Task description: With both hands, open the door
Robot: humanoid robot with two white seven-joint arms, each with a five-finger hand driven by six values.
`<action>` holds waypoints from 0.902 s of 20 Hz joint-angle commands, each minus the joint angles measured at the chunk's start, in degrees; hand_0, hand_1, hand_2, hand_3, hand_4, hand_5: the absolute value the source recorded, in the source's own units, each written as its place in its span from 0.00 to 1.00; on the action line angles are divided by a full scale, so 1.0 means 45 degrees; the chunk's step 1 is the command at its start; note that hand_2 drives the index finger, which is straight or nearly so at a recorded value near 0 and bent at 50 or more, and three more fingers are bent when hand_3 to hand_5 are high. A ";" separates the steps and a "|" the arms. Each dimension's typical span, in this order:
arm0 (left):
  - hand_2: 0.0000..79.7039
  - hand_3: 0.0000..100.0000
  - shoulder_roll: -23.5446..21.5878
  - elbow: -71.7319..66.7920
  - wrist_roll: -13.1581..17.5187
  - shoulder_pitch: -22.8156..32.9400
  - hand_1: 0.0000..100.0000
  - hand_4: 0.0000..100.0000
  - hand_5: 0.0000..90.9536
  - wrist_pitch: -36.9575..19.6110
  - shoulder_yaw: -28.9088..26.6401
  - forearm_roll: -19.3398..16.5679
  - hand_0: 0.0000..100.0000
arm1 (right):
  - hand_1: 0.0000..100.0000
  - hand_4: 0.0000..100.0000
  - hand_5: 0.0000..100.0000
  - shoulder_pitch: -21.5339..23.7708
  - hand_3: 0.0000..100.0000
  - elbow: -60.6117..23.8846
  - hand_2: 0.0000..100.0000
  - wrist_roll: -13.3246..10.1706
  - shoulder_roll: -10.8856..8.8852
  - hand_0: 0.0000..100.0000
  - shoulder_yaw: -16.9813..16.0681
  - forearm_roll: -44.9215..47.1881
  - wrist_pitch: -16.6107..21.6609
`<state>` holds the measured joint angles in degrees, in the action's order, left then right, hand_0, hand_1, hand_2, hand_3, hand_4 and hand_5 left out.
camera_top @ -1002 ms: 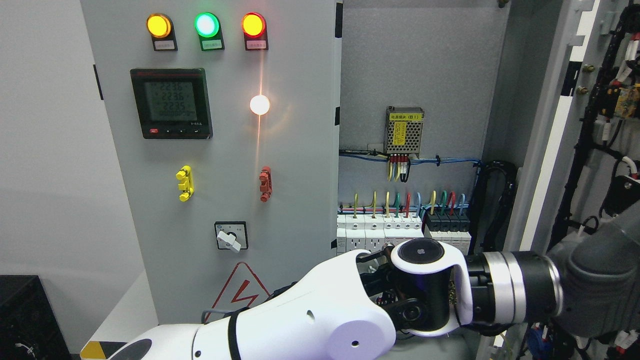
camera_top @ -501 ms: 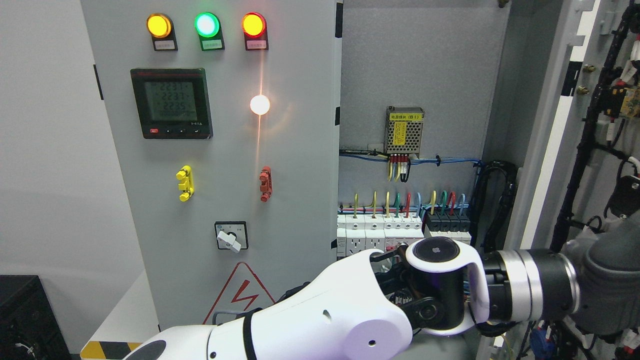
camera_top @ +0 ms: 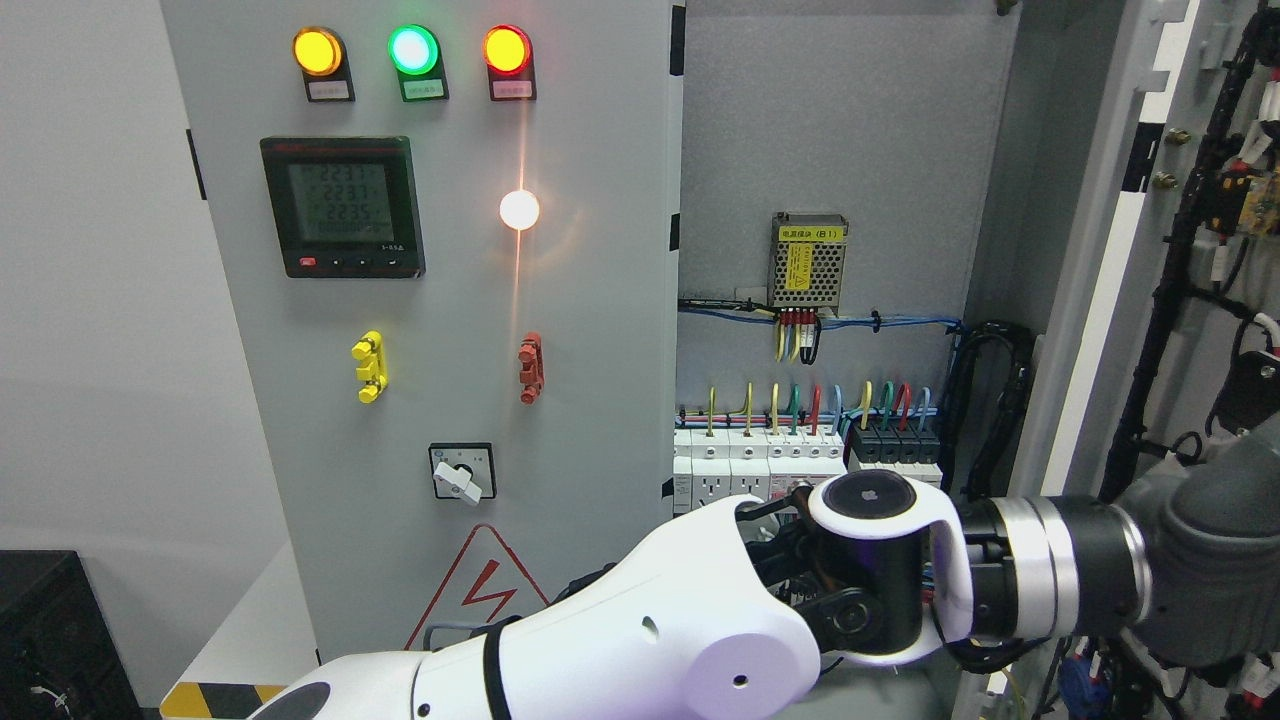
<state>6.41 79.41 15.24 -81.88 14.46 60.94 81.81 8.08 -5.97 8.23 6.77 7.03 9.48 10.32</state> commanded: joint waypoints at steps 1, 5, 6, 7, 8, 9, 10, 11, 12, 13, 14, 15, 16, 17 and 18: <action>0.00 0.00 -0.1928 0.1454 -0.0007 0.0363 0.00 0.00 0.00 0.0127 -0.0592 0.0004 0.00 | 0.00 0.00 0.00 0.0000 0.00 -0.0002 0.00 -0.0013 0.0000 0.00 0.0000 0.0002 0.0011; 0.00 0.00 -0.3508 0.2915 -0.0007 0.0909 0.00 0.00 0.00 0.0107 -0.0612 0.0024 0.00 | 0.00 0.00 0.00 0.0000 0.00 -0.0002 0.00 -0.0013 0.0000 0.00 0.0000 0.0002 0.0011; 0.00 0.00 -0.4016 0.3346 -0.0007 0.1066 0.00 0.00 0.00 0.0088 -0.0593 0.0043 0.00 | 0.00 0.00 0.00 0.0000 0.00 -0.0002 0.00 -0.0013 0.0000 0.00 0.0000 0.0002 0.0011; 0.00 0.00 -0.4524 0.3698 -0.0007 0.1280 0.00 0.00 0.00 0.0088 -0.0593 0.0043 0.00 | 0.00 0.00 0.00 0.0000 0.00 -0.0002 0.00 0.0006 0.0000 0.00 0.0000 0.0002 0.0011; 0.00 0.00 -0.4973 0.3972 0.0012 0.1514 0.00 0.00 0.00 0.0088 -0.0612 0.0043 0.00 | 0.00 0.00 0.00 0.0000 0.00 -0.0002 0.00 -0.0013 0.0000 0.00 0.0000 0.0002 0.0011; 0.00 0.00 -0.5365 0.4130 0.0013 0.1710 0.00 0.00 0.00 0.0088 -0.0632 0.0043 0.00 | 0.00 0.00 0.00 0.0000 0.00 -0.0002 0.00 -0.0013 0.0000 0.00 0.0000 0.0002 0.0011; 0.00 0.00 -0.5736 0.4267 0.0013 0.1982 0.00 0.00 0.00 0.0068 -0.0670 0.0043 0.00 | 0.00 0.00 0.00 0.0000 0.00 -0.0002 0.00 -0.0013 0.0000 0.00 0.0000 0.0002 0.0011; 0.00 0.00 -0.6126 0.4442 0.0013 0.2256 0.00 0.00 0.00 0.0068 -0.0671 0.0043 0.00 | 0.00 0.00 0.00 0.0000 0.00 -0.0002 0.00 -0.0013 0.0000 0.00 0.0000 0.0002 0.0011; 0.00 0.00 -0.6556 0.4676 0.0013 0.2549 0.00 0.00 0.00 0.0068 -0.0690 0.0043 0.00 | 0.00 0.00 0.00 0.0000 0.00 -0.0002 0.00 -0.0013 0.0000 0.00 0.0000 0.0002 0.0011; 0.00 0.00 -0.7024 0.4968 0.0013 0.2822 0.00 0.00 0.00 0.0010 -0.0690 0.0043 0.00 | 0.00 0.00 0.00 0.0000 0.00 -0.0002 0.00 -0.0013 0.0000 0.00 0.0000 0.0002 0.0011; 0.00 0.00 -0.7512 0.5203 0.0013 0.3115 0.00 0.00 0.00 -0.0010 -0.0690 0.0043 0.00 | 0.00 0.00 0.00 0.0000 0.00 -0.0002 0.00 -0.0013 0.0000 0.00 0.0000 0.0002 0.0011; 0.00 0.00 -0.7923 0.5437 0.0013 0.3350 0.00 0.00 0.00 -0.0029 -0.0710 0.0024 0.00 | 0.00 0.00 0.00 0.0000 0.00 -0.0002 0.00 -0.0013 0.0000 0.00 0.0000 0.0002 0.0011; 0.00 0.00 -0.8275 0.5556 0.0013 0.3584 0.00 0.00 0.00 -0.0049 -0.0710 0.0024 0.00 | 0.00 0.00 0.00 0.0000 0.00 -0.0002 0.00 -0.0013 0.0000 0.00 0.0000 0.0002 0.0011; 0.00 0.00 -0.8607 0.5596 0.0013 0.3857 0.00 0.00 0.00 -0.0049 -0.0710 0.0024 0.00 | 0.00 0.00 0.00 0.0000 0.00 -0.0002 0.00 -0.0013 0.0000 0.00 0.0000 0.0002 0.0011; 0.00 0.00 -0.8882 0.5615 0.0013 0.4189 0.00 0.00 0.00 -0.0049 -0.0710 0.0024 0.00 | 0.00 0.00 0.00 0.0000 0.00 -0.0002 0.00 -0.0013 0.0000 0.00 0.0000 0.0002 0.0011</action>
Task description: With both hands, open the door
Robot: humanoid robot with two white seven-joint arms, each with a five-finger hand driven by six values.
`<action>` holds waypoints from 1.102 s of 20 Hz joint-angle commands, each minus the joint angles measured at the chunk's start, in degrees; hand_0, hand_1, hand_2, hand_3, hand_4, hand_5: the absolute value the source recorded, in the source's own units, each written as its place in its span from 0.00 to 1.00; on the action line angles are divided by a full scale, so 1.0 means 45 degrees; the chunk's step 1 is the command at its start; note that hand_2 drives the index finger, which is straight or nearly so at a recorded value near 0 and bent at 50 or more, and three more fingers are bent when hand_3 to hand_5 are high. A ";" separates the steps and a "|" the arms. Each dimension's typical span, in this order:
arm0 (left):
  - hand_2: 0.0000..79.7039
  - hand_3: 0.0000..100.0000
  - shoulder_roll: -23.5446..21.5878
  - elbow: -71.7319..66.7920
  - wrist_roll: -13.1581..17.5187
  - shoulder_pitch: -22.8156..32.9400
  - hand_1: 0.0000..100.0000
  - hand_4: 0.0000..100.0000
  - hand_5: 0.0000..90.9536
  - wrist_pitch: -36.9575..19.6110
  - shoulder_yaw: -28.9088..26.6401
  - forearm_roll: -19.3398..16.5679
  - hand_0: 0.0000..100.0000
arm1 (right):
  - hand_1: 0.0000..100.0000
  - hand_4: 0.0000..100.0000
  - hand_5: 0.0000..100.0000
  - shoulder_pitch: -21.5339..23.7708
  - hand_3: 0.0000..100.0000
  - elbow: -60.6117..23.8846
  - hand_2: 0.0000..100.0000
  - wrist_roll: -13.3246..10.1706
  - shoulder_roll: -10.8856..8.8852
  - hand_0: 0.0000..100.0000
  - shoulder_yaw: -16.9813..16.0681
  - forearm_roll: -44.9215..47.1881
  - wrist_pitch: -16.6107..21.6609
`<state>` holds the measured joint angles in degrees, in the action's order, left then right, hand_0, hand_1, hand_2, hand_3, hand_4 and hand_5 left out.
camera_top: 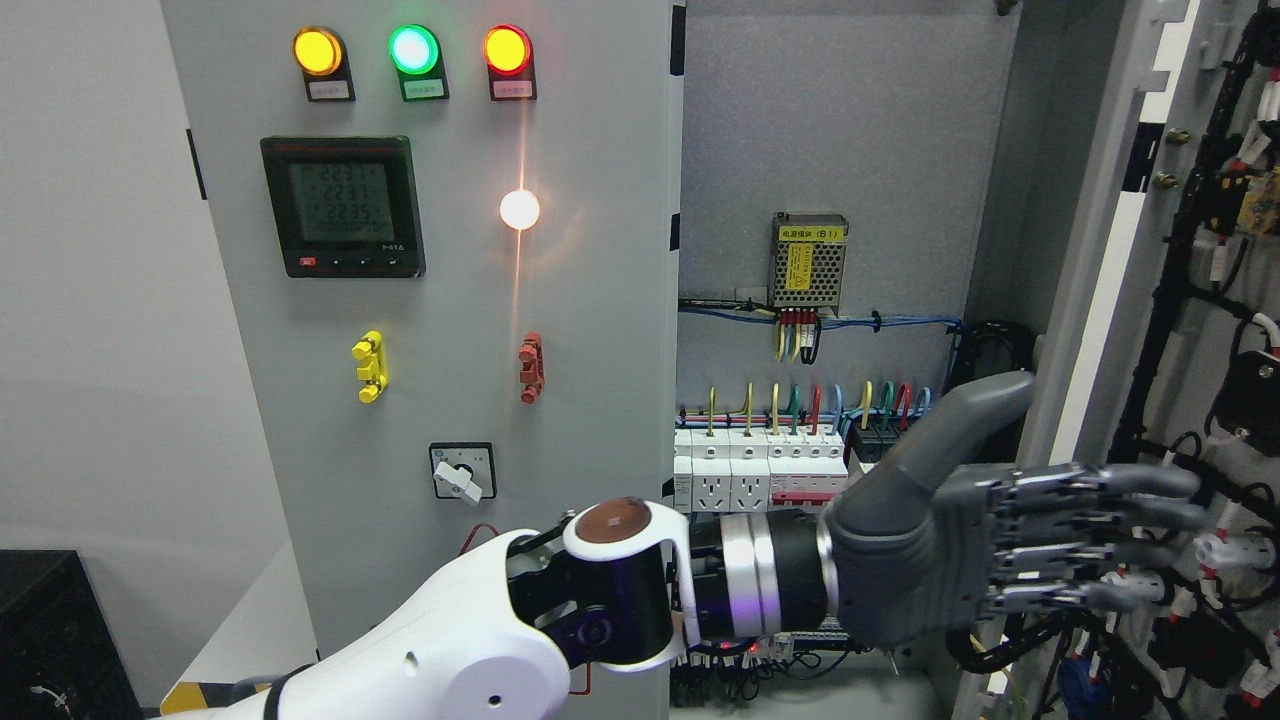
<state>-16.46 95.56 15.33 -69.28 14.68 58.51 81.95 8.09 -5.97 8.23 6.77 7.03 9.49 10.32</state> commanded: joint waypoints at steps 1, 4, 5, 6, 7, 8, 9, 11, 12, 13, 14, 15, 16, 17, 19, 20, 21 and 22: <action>0.00 0.00 -0.4054 0.2025 -0.0027 0.1779 0.00 0.00 0.00 -0.0097 -0.0171 -0.0027 0.00 | 0.00 0.00 0.00 0.0000 0.00 -0.0001 0.00 -0.0012 0.0000 0.00 0.0000 0.0001 0.0011; 0.00 0.00 -0.4699 0.2045 -0.0027 0.2911 0.00 0.00 0.00 -0.0097 -0.0151 -0.0317 0.00 | 0.00 0.00 0.00 0.0000 0.00 -0.0001 0.00 -0.0012 0.0000 0.00 0.0000 0.0001 0.0011; 0.00 0.00 -0.4894 0.2045 -0.0027 0.3418 0.00 0.00 0.00 -0.0097 -0.0151 -0.0707 0.00 | 0.00 0.00 0.00 0.0000 0.00 -0.0001 0.00 -0.0012 0.0000 0.00 0.0000 0.0001 0.0011; 0.00 0.00 -0.5031 0.2026 -0.0027 0.3926 0.00 0.00 0.00 -0.0097 -0.0151 -0.1194 0.00 | 0.00 0.00 0.00 0.0000 0.00 -0.0001 0.00 0.0007 0.0000 0.00 0.0000 0.0001 0.0011; 0.00 0.00 -0.5149 0.2025 -0.0027 0.4530 0.00 0.00 0.00 -0.0097 -0.0170 -0.1624 0.00 | 0.00 0.00 0.00 0.0000 0.00 -0.0001 0.00 -0.0012 0.0000 0.00 0.0000 0.0001 0.0011; 0.00 0.00 -0.5247 0.1987 -0.0027 0.5213 0.00 0.00 0.00 -0.0117 -0.0171 -0.1957 0.00 | 0.00 0.00 0.00 0.0000 0.00 -0.0001 0.00 -0.0012 0.0000 0.00 0.0000 0.0001 0.0011; 0.00 0.00 -0.5344 0.1986 -0.0027 0.5916 0.00 0.00 0.00 -0.0136 -0.0171 -0.2250 0.00 | 0.00 0.00 0.00 0.0000 0.00 -0.0001 0.00 -0.0012 0.0000 0.00 0.0000 0.0001 0.0011; 0.00 0.00 -0.5520 0.1967 -0.0027 0.7361 0.00 0.00 0.00 -0.0214 -0.0287 -0.2933 0.00 | 0.00 0.00 0.00 0.0000 0.00 -0.0001 0.00 -0.0012 0.0000 0.00 0.0000 0.0001 0.0011; 0.00 0.00 -0.5560 0.1948 -0.0027 0.7871 0.00 0.00 0.00 -0.0214 -0.0404 -0.3208 0.00 | 0.00 0.00 0.00 0.0000 0.00 -0.0001 0.00 -0.0012 0.0000 0.00 0.0000 0.0001 0.0011; 0.00 0.00 -0.5560 0.1928 -0.0027 0.8630 0.00 0.00 0.00 -0.0234 -0.0598 -0.3500 0.00 | 0.00 0.00 0.00 0.0000 0.00 -0.0001 0.00 -0.0012 0.0000 0.00 0.0000 0.0001 0.0011; 0.00 0.00 -0.5579 0.1889 -0.0027 0.9566 0.00 0.00 0.00 -0.0234 -0.0910 -0.3929 0.00 | 0.00 0.00 0.00 0.0000 0.00 -0.0001 0.00 -0.0012 0.0000 0.00 0.0000 0.0001 0.0011; 0.00 0.00 -0.5580 0.1850 -0.0027 1.0233 0.00 0.00 0.00 -0.0215 -0.1145 -0.4242 0.00 | 0.00 0.00 0.00 0.0000 0.00 -0.0001 0.00 -0.0012 0.0000 0.00 0.0000 0.0001 0.0011; 0.00 0.00 -0.5560 0.1714 -0.0027 1.1187 0.00 0.00 0.00 -0.0234 -0.1437 -0.4690 0.00 | 0.00 0.00 0.00 0.0000 0.00 -0.0001 0.00 -0.0012 0.0000 0.00 0.0000 0.0001 0.0011; 0.00 0.00 -0.5560 0.1616 -0.0027 1.1835 0.00 0.00 0.00 -0.0389 -0.1633 -0.4965 0.00 | 0.00 0.00 0.00 0.0000 0.00 -0.0001 0.00 0.0007 0.0000 0.00 0.0000 0.0001 0.0011; 0.00 0.00 -0.5580 0.1247 -0.0027 1.2871 0.00 0.00 0.00 -0.0972 -0.1907 -0.5298 0.00 | 0.00 0.00 0.00 0.0000 0.00 -0.0001 0.00 -0.0012 0.0000 0.00 0.0000 0.0001 0.0011; 0.00 0.00 -0.5580 0.0974 -0.0027 1.3302 0.00 0.00 0.00 -0.1208 -0.2083 -0.5455 0.00 | 0.00 0.00 0.00 0.0000 0.00 -0.0001 0.00 0.0007 0.0000 0.00 0.0000 0.0001 0.0011; 0.00 0.00 -0.5560 0.0681 -0.0027 1.3751 0.00 0.00 0.00 -0.1365 -0.2259 -0.5592 0.00 | 0.00 0.00 0.00 0.0000 0.00 -0.0001 0.00 0.0007 0.0000 0.00 0.0000 0.0001 0.0011; 0.00 0.00 -0.5521 0.0407 -0.0027 1.4200 0.00 0.00 0.00 -0.1483 -0.2434 -0.5729 0.00 | 0.00 0.00 0.00 0.0000 0.00 -0.0001 0.00 -0.0012 0.0000 0.00 0.0000 0.0001 0.0011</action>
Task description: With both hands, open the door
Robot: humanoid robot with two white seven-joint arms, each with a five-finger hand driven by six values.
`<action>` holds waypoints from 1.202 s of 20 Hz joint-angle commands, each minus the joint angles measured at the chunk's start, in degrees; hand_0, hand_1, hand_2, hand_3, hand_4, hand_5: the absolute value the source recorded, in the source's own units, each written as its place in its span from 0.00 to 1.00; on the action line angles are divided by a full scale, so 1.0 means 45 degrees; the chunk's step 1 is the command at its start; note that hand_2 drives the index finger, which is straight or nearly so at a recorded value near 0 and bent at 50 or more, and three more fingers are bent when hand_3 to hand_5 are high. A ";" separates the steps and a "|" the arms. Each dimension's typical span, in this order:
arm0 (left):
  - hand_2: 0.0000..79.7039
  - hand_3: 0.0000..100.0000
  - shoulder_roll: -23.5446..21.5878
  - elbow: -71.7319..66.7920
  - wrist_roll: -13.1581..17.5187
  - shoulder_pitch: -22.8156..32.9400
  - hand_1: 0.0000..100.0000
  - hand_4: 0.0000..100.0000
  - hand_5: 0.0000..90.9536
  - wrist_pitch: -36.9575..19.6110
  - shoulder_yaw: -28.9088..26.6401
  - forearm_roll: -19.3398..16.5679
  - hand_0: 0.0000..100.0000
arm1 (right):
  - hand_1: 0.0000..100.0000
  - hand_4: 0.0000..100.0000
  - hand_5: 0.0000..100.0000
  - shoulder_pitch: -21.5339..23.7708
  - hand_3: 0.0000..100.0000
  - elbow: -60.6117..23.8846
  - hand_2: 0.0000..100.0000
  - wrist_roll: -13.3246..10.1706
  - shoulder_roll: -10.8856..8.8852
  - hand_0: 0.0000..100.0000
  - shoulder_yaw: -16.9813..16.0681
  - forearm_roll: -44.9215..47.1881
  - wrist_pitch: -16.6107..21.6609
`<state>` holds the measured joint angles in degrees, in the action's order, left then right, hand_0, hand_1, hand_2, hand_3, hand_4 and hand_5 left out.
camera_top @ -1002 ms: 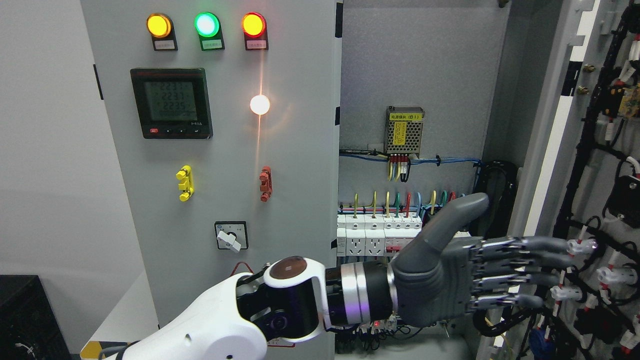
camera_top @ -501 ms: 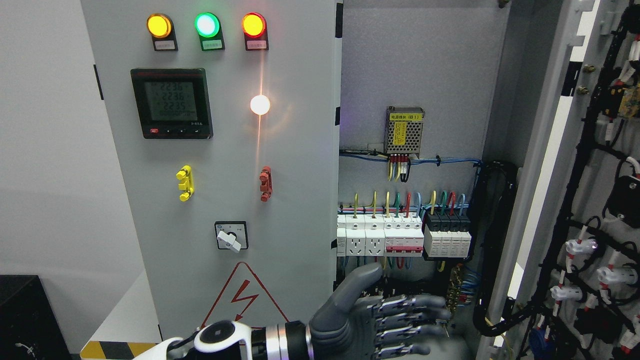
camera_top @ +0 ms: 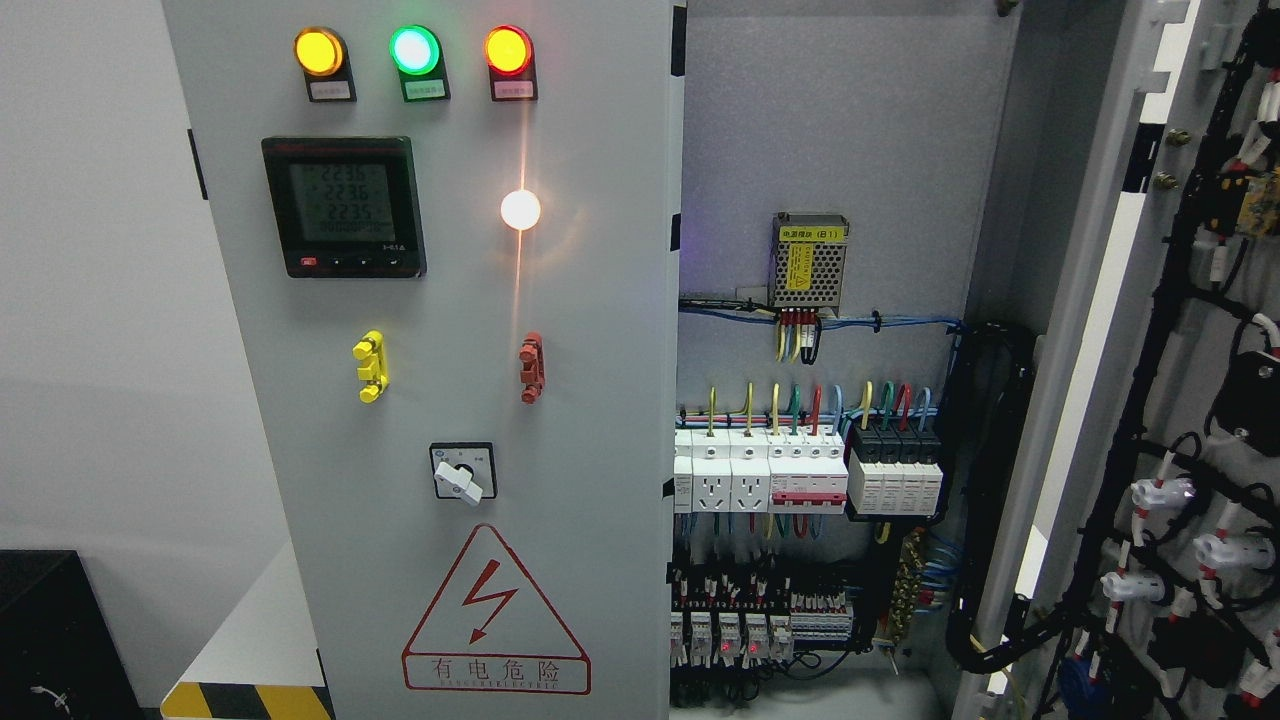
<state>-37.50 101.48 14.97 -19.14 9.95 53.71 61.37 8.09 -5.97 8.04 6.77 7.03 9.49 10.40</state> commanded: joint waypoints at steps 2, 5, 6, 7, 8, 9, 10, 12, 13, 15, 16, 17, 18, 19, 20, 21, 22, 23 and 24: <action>0.00 0.00 -0.0769 -0.1532 0.0052 0.3898 0.00 0.00 0.00 -0.0842 -0.1719 -0.1312 0.00 | 0.00 0.00 0.00 0.0000 0.00 -0.0002 0.00 0.0029 0.0000 0.00 0.0000 0.0000 -0.0008; 0.00 0.00 -0.0594 -0.2917 0.0052 0.4914 0.00 0.00 0.00 -0.1331 -0.2363 -0.1332 0.00 | 0.00 0.00 0.00 0.0000 0.00 -0.0002 0.00 0.0048 0.0000 0.00 0.0000 0.0000 -0.0008; 0.00 0.00 -0.0418 -0.3425 0.0052 0.5227 0.00 0.00 0.00 -0.1506 -0.2539 -0.1332 0.00 | 0.00 0.00 0.00 0.0000 0.00 -0.0002 0.00 0.0029 0.0000 0.00 0.0000 0.0000 -0.0008; 0.00 0.00 -0.0204 -0.4010 0.0052 0.5443 0.00 0.00 0.00 -0.1682 -0.2638 -0.1332 0.00 | 0.00 0.00 0.00 0.0000 0.00 -0.0002 0.00 0.0029 0.0000 0.00 0.0000 0.0000 -0.0008; 0.00 0.00 -0.0008 -0.4596 0.0052 0.5561 0.00 0.00 0.00 -0.1896 -0.2677 -0.1332 0.00 | 0.00 0.00 0.00 0.0000 0.00 -0.0002 0.00 0.0029 0.0000 0.00 0.0000 0.0000 -0.0008; 0.00 0.00 0.0129 -0.5163 0.0052 0.5717 0.00 0.00 0.00 -0.2131 -0.2678 -0.1332 0.00 | 0.00 0.00 0.00 0.0000 0.00 -0.0002 0.00 0.0029 0.0000 0.00 0.0000 0.0000 -0.0008; 0.00 0.00 0.0304 -0.5768 0.0052 0.5970 0.00 0.00 0.00 -0.2404 -0.2678 -0.1332 0.00 | 0.00 0.00 0.00 0.0000 0.00 -0.0002 0.00 0.0029 0.0000 0.00 0.0000 0.0000 -0.0008; 0.00 0.00 0.0753 -0.6978 0.0052 0.6284 0.00 0.00 0.00 -0.2892 -0.2658 -0.1332 0.00 | 0.00 0.00 0.00 0.0000 0.00 -0.0002 0.00 0.0029 0.0000 0.00 0.0000 0.0000 -0.0008; 0.00 0.00 0.1007 -0.7584 0.0052 0.6304 0.00 0.00 0.00 -0.2972 -0.2658 -0.1351 0.00 | 0.00 0.00 0.00 0.0000 0.00 -0.0002 0.00 0.0029 0.0000 0.00 0.0000 0.0000 -0.0008; 0.00 0.00 0.1533 -0.8970 0.0052 0.6285 0.00 0.00 0.00 -0.3070 -0.2697 -0.1352 0.00 | 0.00 0.00 0.00 0.0000 0.00 -0.0002 0.00 0.0029 0.0000 0.00 0.0000 0.0000 -0.0008; 0.00 0.00 0.1846 -0.9866 0.0052 0.6188 0.00 0.00 0.00 -0.3128 -0.2716 -0.1352 0.00 | 0.00 0.00 0.00 0.0000 0.00 -0.0002 0.00 0.0029 0.0000 0.00 0.0000 0.0000 -0.0008; 0.00 0.00 0.2178 -1.0591 0.0071 0.6168 0.00 0.00 0.00 -0.3264 -0.2717 -0.1352 0.00 | 0.00 0.00 0.00 0.0000 0.00 -0.0002 0.00 0.0048 0.0000 0.00 0.0000 0.0000 -0.0008; 0.00 0.00 0.2490 -1.1352 0.0110 0.6168 0.00 0.00 0.00 -0.3459 -0.2717 -0.1352 0.00 | 0.00 0.00 0.00 0.0000 0.00 -0.0002 0.00 0.0029 0.0000 0.00 0.0000 0.0000 -0.0008; 0.00 0.00 0.2668 -1.1785 0.0149 0.6168 0.00 0.00 0.00 -0.3596 -0.2697 -0.1352 0.00 | 0.00 0.00 0.00 0.0000 0.00 -0.0002 0.00 0.0029 0.0000 0.00 0.0000 0.0000 -0.0008; 0.00 0.00 0.2921 -1.2350 0.0246 0.6168 0.00 0.00 0.00 -0.3733 -0.2697 -0.1371 0.00 | 0.00 0.00 0.00 0.0000 0.00 -0.0002 0.00 0.0029 0.0000 0.00 0.0000 0.0000 -0.0008; 0.00 0.00 0.3271 -1.3091 0.0421 0.6187 0.00 0.00 0.00 -0.3851 -0.2697 -0.1526 0.00 | 0.00 0.00 0.00 0.0000 0.00 -0.0002 0.00 0.0048 0.0000 0.00 0.0000 0.0000 -0.0008; 0.00 0.00 0.3526 -1.3813 0.0559 0.6187 0.00 0.00 0.00 -0.3987 -0.2658 -0.1779 0.00 | 0.00 0.00 0.00 0.0000 0.00 -0.0002 0.00 0.0029 0.0000 0.00 0.0000 0.0000 -0.0008; 0.00 0.00 0.3761 -1.4575 0.0676 0.6149 0.00 0.00 0.00 -0.4182 -0.2619 -0.2033 0.00 | 0.00 0.00 0.00 0.0000 0.00 -0.0002 0.00 0.0029 0.0000 0.00 0.0000 0.0000 -0.0008; 0.00 0.00 0.4053 -1.5259 0.0735 0.6110 0.00 0.00 0.00 -0.4319 -0.2619 -0.2229 0.00 | 0.00 0.00 0.00 0.0000 0.00 -0.0002 0.00 0.0029 0.0000 0.00 0.0000 0.0000 -0.0008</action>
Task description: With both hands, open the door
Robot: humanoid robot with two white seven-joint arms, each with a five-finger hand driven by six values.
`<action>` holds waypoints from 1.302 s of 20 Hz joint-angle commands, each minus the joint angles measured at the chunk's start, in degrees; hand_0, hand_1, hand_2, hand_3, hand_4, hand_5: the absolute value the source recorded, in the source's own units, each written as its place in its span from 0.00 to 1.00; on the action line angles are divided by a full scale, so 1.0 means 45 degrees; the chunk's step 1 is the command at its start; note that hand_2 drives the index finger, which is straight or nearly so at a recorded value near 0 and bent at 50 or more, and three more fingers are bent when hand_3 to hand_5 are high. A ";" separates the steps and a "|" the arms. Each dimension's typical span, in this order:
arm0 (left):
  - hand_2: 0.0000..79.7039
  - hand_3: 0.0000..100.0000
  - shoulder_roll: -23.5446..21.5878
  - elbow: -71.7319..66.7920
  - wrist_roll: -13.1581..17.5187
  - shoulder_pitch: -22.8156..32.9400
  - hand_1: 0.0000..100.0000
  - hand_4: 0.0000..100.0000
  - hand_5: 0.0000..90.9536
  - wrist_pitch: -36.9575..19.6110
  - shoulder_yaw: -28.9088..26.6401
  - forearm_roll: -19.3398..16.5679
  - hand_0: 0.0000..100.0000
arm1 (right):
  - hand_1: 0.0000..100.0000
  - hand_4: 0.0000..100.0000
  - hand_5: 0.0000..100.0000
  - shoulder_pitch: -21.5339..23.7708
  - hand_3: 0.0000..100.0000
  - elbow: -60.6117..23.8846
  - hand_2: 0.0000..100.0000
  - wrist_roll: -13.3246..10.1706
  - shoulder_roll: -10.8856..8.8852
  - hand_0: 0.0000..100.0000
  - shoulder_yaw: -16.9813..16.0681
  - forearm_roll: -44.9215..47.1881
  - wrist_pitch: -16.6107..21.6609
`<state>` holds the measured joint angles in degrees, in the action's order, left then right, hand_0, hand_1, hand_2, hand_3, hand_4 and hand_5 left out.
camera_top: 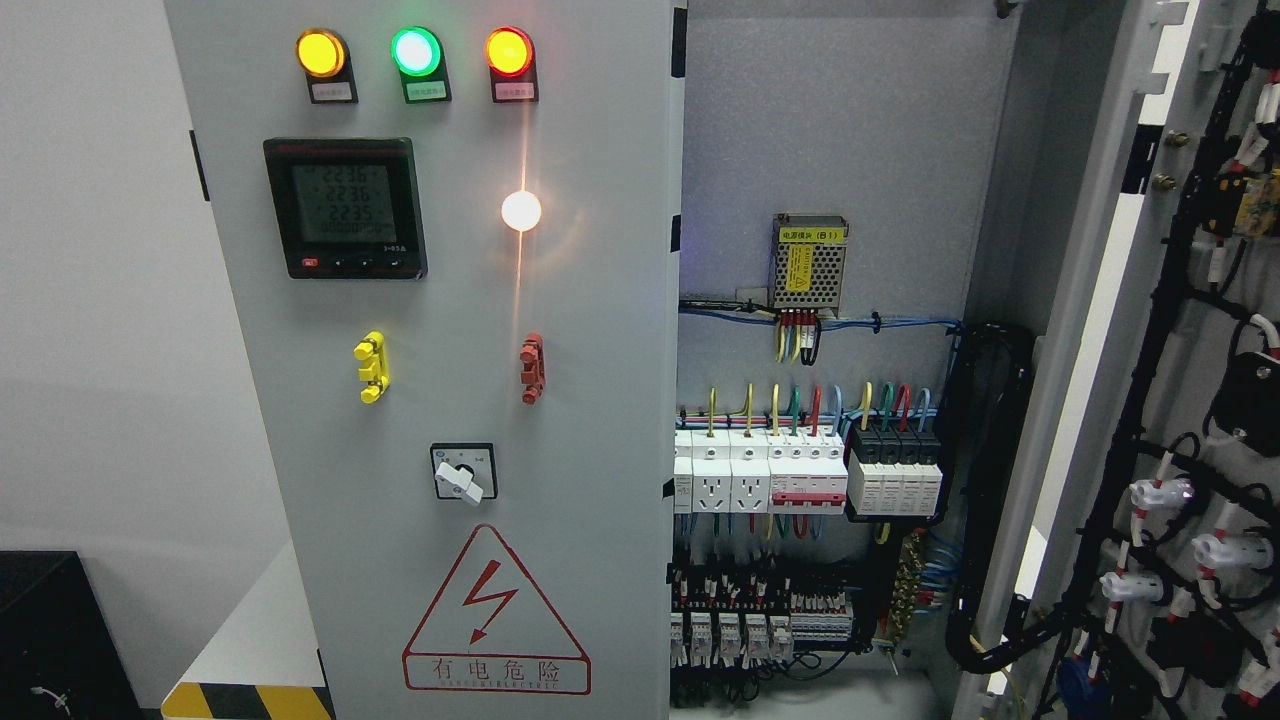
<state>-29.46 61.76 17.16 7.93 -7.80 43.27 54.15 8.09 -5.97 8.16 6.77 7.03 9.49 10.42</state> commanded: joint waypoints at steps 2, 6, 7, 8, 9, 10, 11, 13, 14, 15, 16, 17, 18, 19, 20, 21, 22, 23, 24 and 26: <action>0.00 0.00 0.3144 -0.8228 0.0269 -0.0256 0.00 0.00 0.00 -0.0610 -0.0397 -0.0958 0.00 | 0.00 0.00 0.00 0.0000 0.00 -0.0002 0.00 0.0023 0.0000 0.00 0.0000 0.0000 -0.0010; 0.00 0.00 0.4923 -1.2059 0.0269 -0.1116 0.00 0.00 0.00 -0.0649 -0.1468 -0.2069 0.00 | 0.00 0.00 0.00 0.0000 0.00 -0.0002 0.00 0.0023 0.0000 0.00 0.0000 0.0000 -0.0010; 0.00 0.00 0.5061 -1.2529 0.0269 -0.1176 0.00 0.00 0.00 -0.0649 -0.1935 -0.2711 0.00 | 0.00 0.00 0.00 0.0000 0.00 -0.0002 0.00 0.0004 0.0000 0.00 0.0000 0.0000 -0.0010; 0.00 0.00 0.5101 -1.2669 0.0288 -0.1176 0.00 0.00 0.00 -0.0649 -0.2384 -0.3355 0.00 | 0.00 0.00 0.00 0.0000 0.00 -0.0002 0.00 0.0004 0.0000 0.00 0.0000 0.0000 -0.0010; 0.00 0.00 0.5140 -1.2709 0.0269 -0.1137 0.00 0.00 0.00 -0.0649 -0.2853 -0.4097 0.00 | 0.00 0.00 0.00 0.0000 0.00 -0.0002 0.00 0.0004 0.0000 0.00 0.0000 0.0000 -0.0010; 0.00 0.00 0.5159 -1.2787 0.0269 -0.1079 0.00 0.00 0.00 -0.0649 -0.3380 -0.4993 0.00 | 0.00 0.00 0.00 0.0000 0.00 -0.0002 0.00 0.0004 0.0000 0.00 0.0000 0.0000 -0.0010; 0.00 0.00 0.5160 -1.2942 0.0269 -0.1040 0.00 0.00 0.00 -0.0649 -0.3984 -0.5950 0.00 | 0.00 0.00 0.00 0.0000 0.00 -0.0002 0.00 0.0023 0.0000 0.00 0.0000 0.0000 -0.0010; 0.00 0.00 0.5257 -1.3294 0.0269 -0.1001 0.00 0.00 0.00 -0.0649 -0.5370 -0.7787 0.00 | 0.00 0.00 0.00 0.0000 0.00 -0.0002 0.00 0.0004 0.0000 0.00 0.0000 0.0000 -0.0010; 0.00 0.00 0.5257 -1.3624 0.0288 -0.1000 0.00 0.00 0.00 -0.0649 -0.6073 -0.8453 0.00 | 0.00 0.00 0.00 0.0000 0.00 -0.0002 0.00 0.0004 0.0000 0.00 0.0000 0.0000 -0.0029; 0.00 0.00 0.5277 -1.3995 0.0269 -0.1000 0.00 0.00 0.00 -0.0649 -0.6738 -0.8904 0.00 | 0.00 0.00 0.00 0.0000 0.00 -0.0002 0.00 0.0004 0.0000 0.00 0.0000 0.0000 -0.0010; 0.00 0.00 0.5296 -1.4308 0.0269 -0.1000 0.00 0.00 0.00 -0.0649 -0.7382 -0.9179 0.00 | 0.00 0.00 0.00 0.0000 0.00 -0.0002 0.00 0.0004 0.0000 0.00 0.0000 0.0000 -0.0010; 0.00 0.00 0.5296 -1.4543 0.0269 -0.1000 0.00 0.00 0.00 -0.0649 -0.8027 -0.9375 0.00 | 0.00 0.00 0.00 0.0000 0.00 -0.0002 0.00 0.0004 0.0000 0.00 0.0000 0.0000 -0.0010; 0.00 0.00 0.5296 -1.4661 0.0269 -0.1000 0.00 0.00 0.00 -0.0649 -0.8536 -0.9745 0.00 | 0.00 0.00 0.00 0.0000 0.00 -0.0002 0.00 0.0004 0.0000 0.00 0.0000 0.0000 -0.0010; 0.00 0.00 0.5354 -1.4701 0.0269 -0.1000 0.00 0.00 0.00 -0.0649 -0.8909 -1.0309 0.00 | 0.00 0.00 0.00 0.0000 0.00 -0.0002 0.00 0.0004 0.0000 0.00 0.0000 0.0000 -0.0010; 0.00 0.00 0.5452 -1.4721 0.0269 -0.1000 0.00 0.00 0.00 -0.0649 -0.9260 -1.0953 0.00 | 0.00 0.00 0.00 0.0000 0.00 -0.0002 0.00 0.0023 0.0000 0.00 0.0000 0.0000 -0.0010; 0.00 0.00 0.5472 -1.4721 0.0269 -0.1000 0.00 0.00 0.00 -0.0649 -0.9651 -1.1501 0.00 | 0.00 0.00 0.00 0.0000 0.00 -0.0002 0.00 0.0004 0.0000 0.00 0.0000 0.0000 -0.0010; 0.00 0.00 0.5472 -1.4721 0.0249 -0.1000 0.00 0.00 0.00 -0.0649 -1.0041 -1.1932 0.00 | 0.00 0.00 0.00 0.0000 0.00 -0.0002 0.00 0.0004 0.0000 0.00 0.0000 0.0000 -0.0010; 0.00 0.00 0.5491 -1.4702 0.0249 -0.1000 0.00 0.00 0.00 -0.0649 -1.0374 -1.2323 0.00 | 0.00 0.00 0.00 0.0000 0.00 -0.0002 0.00 0.0023 0.0000 0.00 0.0000 0.0000 -0.0010; 0.00 0.00 0.5492 -1.4682 0.0249 -0.1000 0.00 0.00 0.00 -0.0630 -1.0687 -1.2694 0.00 | 0.00 0.00 0.00 0.0000 0.00 -0.0002 0.00 0.0004 0.0000 0.00 0.0000 0.0000 -0.0010; 0.00 0.00 0.5530 -1.4662 0.0229 -0.1000 0.00 0.00 0.00 -0.0649 -1.1350 -1.3398 0.00 | 0.00 0.00 0.00 0.0000 0.00 -0.0002 0.00 0.0023 0.0000 0.00 0.0000 0.0000 -0.0010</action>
<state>-8.01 5.00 18.33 3.47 -10.85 11.40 4.54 8.09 -5.97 8.22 6.77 7.03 9.49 10.42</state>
